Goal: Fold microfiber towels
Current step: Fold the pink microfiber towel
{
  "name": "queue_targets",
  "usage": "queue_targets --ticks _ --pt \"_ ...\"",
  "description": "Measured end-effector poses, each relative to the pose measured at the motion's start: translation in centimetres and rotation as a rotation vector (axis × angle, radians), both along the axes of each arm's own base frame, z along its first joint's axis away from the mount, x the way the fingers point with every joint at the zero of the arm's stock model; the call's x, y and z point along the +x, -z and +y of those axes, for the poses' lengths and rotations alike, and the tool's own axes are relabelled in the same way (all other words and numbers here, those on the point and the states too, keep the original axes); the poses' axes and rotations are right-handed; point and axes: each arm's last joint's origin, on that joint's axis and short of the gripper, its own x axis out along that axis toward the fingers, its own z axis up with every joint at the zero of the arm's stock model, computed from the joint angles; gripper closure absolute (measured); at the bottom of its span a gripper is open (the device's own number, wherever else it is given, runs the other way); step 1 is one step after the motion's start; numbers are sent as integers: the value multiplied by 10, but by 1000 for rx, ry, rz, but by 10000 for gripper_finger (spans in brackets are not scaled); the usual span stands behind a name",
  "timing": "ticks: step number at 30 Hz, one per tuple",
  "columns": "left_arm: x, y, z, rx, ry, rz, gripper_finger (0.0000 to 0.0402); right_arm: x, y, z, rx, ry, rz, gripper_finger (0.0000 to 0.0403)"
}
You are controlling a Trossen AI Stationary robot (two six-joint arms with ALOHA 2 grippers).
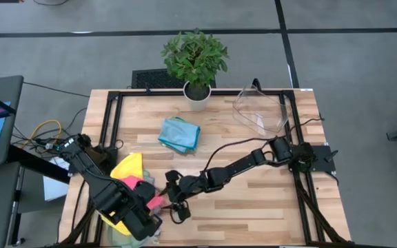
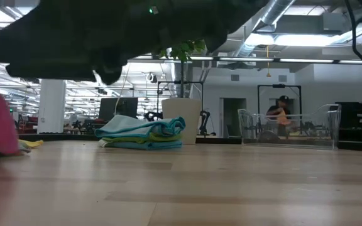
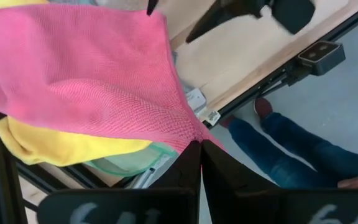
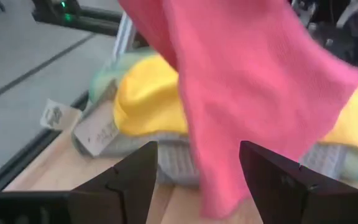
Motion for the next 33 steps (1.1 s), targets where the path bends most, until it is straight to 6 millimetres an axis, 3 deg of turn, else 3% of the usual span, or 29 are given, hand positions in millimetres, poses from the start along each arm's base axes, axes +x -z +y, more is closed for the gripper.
queue_targets --ticks 7,17,21,27,30,33 --pt "4 0 5 1 -8 -2 401 0 28 12 -14 34 19 147" --pt "4 0 4 -15 -5 13 401 7 34 -8 -30 125 31 157" --pt "4 0 5 -14 4 12 401 6 38 -13 -47 133 70 220" --pt "5 0 5 -9 39 6 401 4 40 -10 -84 82 91 379" --pt "6 0 6 -10 71 5 401 -4 30 -9 -82 104 184 387" --pt "7 0 8 -13 126 3 401 -15 -6 -8 -103 146 195 393"
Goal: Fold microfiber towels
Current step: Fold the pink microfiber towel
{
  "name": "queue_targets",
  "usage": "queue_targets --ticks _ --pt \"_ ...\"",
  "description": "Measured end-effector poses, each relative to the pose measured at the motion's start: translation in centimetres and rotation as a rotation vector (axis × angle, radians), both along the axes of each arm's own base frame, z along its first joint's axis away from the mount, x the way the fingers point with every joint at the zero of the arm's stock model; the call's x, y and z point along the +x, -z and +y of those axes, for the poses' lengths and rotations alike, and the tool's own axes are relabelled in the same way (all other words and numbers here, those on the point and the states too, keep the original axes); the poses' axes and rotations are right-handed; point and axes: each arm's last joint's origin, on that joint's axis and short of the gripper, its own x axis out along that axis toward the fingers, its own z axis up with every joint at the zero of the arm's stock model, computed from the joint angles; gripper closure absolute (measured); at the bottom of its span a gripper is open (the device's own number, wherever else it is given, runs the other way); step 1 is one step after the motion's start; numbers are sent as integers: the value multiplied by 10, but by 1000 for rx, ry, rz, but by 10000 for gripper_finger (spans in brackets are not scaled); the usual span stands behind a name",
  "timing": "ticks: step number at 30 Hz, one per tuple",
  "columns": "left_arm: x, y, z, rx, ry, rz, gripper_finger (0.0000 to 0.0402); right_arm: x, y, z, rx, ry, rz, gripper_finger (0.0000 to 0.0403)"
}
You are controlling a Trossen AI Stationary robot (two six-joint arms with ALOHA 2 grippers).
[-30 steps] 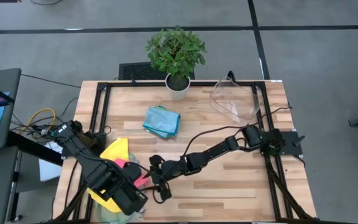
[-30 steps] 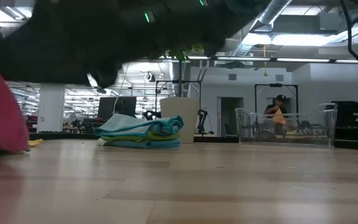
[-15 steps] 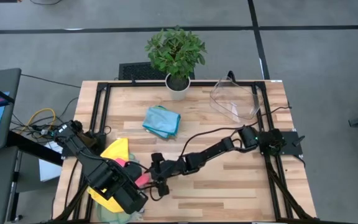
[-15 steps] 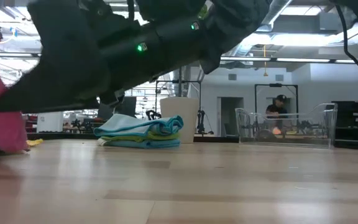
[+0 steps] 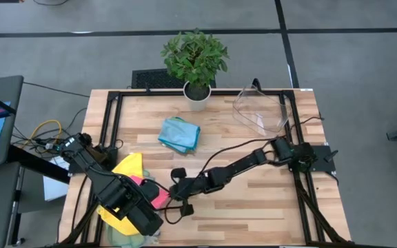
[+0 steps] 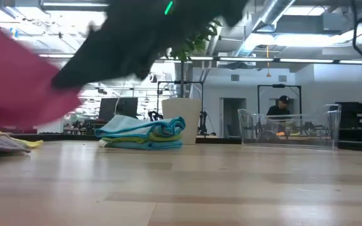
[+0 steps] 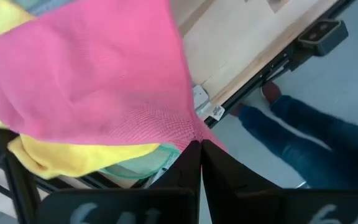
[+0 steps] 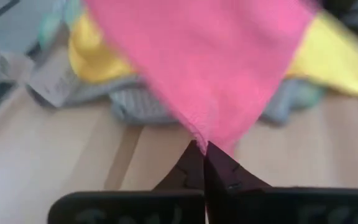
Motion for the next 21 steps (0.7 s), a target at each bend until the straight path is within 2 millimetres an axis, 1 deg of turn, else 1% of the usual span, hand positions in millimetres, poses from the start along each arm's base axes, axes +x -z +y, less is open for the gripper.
queue_targets --ticks 3,5,8,10,13,17,19,21 --pt "2 0 3 12 65 -17 401 -18 -36 -7 -26 39 -4 393" --pt "5 0 6 27 109 -33 401 -34 -56 -17 -54 75 23 393" --pt "9 0 11 51 205 -59 401 -63 -86 -32 -48 174 43 393" --pt "13 0 16 73 285 -81 401 -86 -100 -41 -45 255 62 393" --pt "22 0 28 113 368 -109 401 -124 -114 -51 -63 358 87 393" --pt "33 -3 49 137 396 -133 401 -175 -149 -61 -42 487 73 393" --pt "37 -6 61 158 406 -157 401 -196 -160 -65 -34 548 64 393" --pt "40 -10 74 178 418 -175 401 -211 -166 -68 -19 583 63 393"
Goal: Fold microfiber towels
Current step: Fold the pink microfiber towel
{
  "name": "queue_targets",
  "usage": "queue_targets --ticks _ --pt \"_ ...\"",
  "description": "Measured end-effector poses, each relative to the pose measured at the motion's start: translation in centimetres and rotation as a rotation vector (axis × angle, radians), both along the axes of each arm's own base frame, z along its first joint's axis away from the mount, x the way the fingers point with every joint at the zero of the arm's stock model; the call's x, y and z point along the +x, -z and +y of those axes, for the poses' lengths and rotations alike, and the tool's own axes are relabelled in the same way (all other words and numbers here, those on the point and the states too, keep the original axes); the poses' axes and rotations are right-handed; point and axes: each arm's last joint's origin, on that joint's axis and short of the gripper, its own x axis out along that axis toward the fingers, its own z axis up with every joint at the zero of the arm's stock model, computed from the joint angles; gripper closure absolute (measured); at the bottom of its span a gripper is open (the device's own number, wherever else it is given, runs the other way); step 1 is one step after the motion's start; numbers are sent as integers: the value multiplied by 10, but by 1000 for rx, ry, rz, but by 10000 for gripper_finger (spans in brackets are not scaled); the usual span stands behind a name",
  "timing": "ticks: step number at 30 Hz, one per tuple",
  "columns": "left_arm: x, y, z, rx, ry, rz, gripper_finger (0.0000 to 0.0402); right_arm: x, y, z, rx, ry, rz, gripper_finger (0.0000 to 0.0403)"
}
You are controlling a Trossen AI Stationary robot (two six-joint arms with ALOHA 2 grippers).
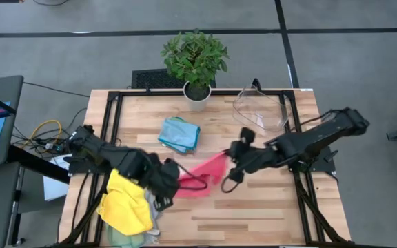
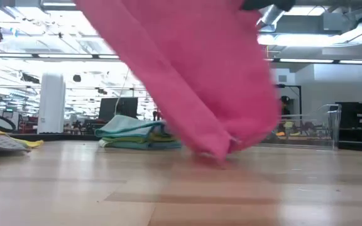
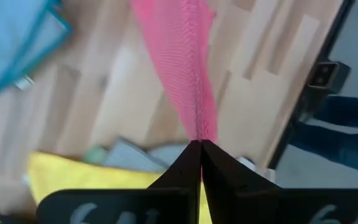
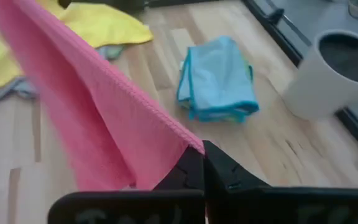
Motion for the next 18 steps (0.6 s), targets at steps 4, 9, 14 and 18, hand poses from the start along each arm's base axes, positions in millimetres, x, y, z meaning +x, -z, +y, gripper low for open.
queue_targets --ticks 4,9,14,18 --pt "7 -5 30 35 44 -20 401 -15 -6 -1 15 55 -2 393" --pt "17 -9 71 88 84 -45 401 -30 -7 -13 -116 162 43 393" --pt "20 -11 97 33 -24 -40 401 -45 -20 -16 -59 150 -5 393" --pt "22 -11 94 -67 -19 -38 401 -56 -26 -4 -28 80 -29 393"
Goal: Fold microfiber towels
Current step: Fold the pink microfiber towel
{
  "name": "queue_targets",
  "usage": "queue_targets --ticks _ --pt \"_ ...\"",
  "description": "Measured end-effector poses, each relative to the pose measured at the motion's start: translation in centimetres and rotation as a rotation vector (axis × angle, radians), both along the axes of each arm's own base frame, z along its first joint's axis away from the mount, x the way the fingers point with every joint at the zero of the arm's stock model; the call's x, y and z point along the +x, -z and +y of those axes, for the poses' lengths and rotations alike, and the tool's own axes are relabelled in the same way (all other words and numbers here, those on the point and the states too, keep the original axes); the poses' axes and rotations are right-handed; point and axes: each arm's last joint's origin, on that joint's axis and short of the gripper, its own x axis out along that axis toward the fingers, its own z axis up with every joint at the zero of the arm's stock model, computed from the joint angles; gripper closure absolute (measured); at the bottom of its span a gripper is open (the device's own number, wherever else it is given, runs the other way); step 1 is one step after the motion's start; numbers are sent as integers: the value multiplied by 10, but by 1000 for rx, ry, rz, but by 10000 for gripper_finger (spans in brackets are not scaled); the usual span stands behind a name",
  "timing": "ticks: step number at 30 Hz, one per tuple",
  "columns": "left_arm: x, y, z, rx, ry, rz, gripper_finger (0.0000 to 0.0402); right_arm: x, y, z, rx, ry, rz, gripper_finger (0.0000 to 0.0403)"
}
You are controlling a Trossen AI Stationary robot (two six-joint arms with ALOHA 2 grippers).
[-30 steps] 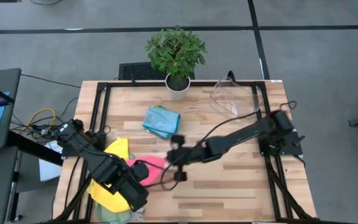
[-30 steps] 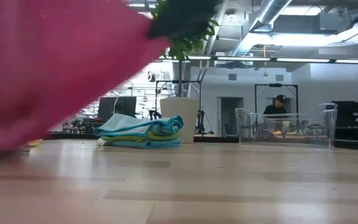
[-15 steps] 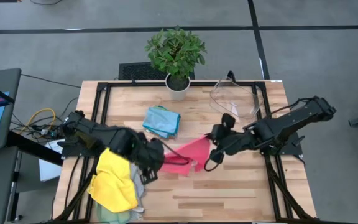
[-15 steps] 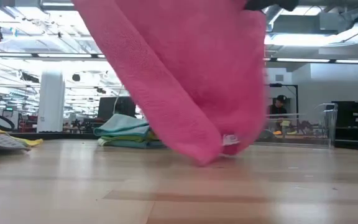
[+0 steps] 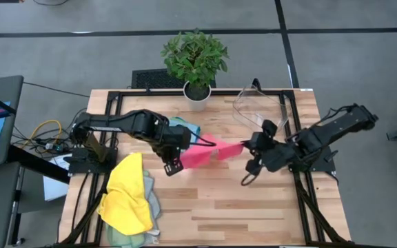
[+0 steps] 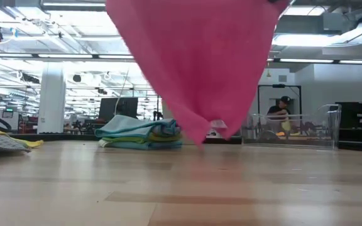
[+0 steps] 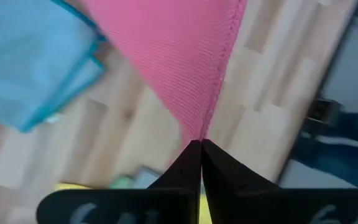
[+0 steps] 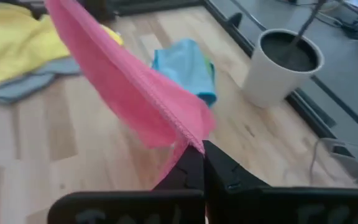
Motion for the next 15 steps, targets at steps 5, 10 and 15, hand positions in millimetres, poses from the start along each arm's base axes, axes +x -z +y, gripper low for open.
queue_targets --ticks 5,10,15 --pt "-9 -4 -19 -138 -8 64 401 -16 -18 16 40 -46 -83 393" --pt "-20 -29 -42 -252 -6 4 401 -31 -34 36 147 -208 -100 393" --pt "-27 -39 -55 -206 -31 -54 401 -41 -33 47 200 -242 -86 393"
